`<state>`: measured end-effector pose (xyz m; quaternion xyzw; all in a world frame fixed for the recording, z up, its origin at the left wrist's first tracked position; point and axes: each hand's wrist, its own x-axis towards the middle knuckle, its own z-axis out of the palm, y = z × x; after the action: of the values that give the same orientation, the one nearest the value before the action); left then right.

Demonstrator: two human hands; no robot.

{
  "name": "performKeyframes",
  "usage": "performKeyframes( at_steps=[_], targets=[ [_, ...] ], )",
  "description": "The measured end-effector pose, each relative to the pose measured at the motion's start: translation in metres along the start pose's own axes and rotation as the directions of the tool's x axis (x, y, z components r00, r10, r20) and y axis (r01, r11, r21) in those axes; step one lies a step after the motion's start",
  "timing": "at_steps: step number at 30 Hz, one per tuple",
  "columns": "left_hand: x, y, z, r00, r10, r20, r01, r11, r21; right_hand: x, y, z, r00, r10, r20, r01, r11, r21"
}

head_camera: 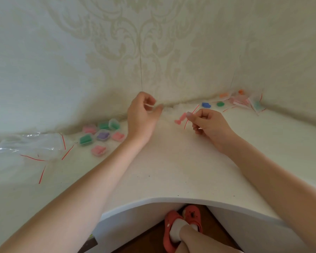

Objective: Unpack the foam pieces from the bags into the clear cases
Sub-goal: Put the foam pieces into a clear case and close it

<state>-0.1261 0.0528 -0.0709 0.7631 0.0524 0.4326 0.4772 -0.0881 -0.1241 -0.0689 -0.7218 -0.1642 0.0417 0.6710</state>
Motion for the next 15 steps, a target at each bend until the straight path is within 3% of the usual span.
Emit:
performKeyframes(
  at_steps=[1, 3, 5, 8, 15],
  targets=[
    [-0.002, 0.006, 0.000, 0.995, 0.027, 0.095, -0.020, 0.997, -0.075, 0.000, -0.001, 0.000, 1.000, -0.017, 0.004, 0.017, 1.000, -0.017],
    [-0.012, 0.022, 0.005, 0.925, 0.002, 0.380, 0.102, 0.962, -0.252, -0.001, -0.001, 0.001, 0.999, -0.043, 0.032, 0.044, 0.999, -0.025],
    [-0.021, 0.026, 0.011, 0.846, 0.000, 0.533, 0.146, 0.962, -0.232, -0.002, -0.001, 0.003, 0.996, -0.053, 0.070, 0.053, 0.999, 0.003],
    [-0.024, 0.020, 0.013, 0.839, -0.004, 0.544, 0.133, 0.971, -0.197, -0.004, -0.002, 0.005, 0.992, -0.066, 0.107, 0.069, 0.997, -0.019],
    [-0.026, 0.022, 0.009, 0.729, -0.122, 0.674, 0.399, 0.876, -0.273, -0.004, -0.003, 0.004, 0.987, -0.139, 0.086, 0.150, 0.979, -0.135]
  ],
)
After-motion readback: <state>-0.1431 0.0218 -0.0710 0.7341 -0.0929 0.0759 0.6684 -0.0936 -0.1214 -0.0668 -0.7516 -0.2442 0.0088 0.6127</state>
